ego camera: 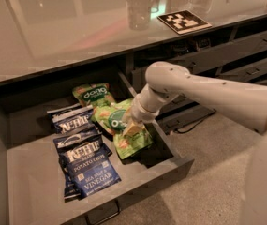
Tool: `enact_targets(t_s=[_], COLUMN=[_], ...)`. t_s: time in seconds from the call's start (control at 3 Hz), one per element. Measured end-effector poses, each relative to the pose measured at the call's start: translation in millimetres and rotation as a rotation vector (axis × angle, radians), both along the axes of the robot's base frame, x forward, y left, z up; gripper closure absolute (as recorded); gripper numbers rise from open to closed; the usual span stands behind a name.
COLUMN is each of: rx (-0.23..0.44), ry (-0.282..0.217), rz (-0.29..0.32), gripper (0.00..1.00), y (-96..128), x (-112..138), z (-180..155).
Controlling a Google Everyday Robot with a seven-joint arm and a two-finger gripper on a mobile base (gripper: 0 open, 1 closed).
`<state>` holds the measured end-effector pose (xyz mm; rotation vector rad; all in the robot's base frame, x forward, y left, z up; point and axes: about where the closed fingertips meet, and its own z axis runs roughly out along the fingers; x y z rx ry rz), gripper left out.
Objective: Pick green rice chip bag from top drawer and place on counter
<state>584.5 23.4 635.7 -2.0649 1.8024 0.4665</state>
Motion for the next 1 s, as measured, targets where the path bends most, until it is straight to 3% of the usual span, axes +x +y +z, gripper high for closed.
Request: enact_targets(t_s=[0.33, 1.0], rx=[0.025, 0.052], ry=[-0.072, -0.176], rz=[-0.043, -0.047], gripper=[1.00, 1.00], y=[-35, -60], x=[-13, -23], z=[52, 114])
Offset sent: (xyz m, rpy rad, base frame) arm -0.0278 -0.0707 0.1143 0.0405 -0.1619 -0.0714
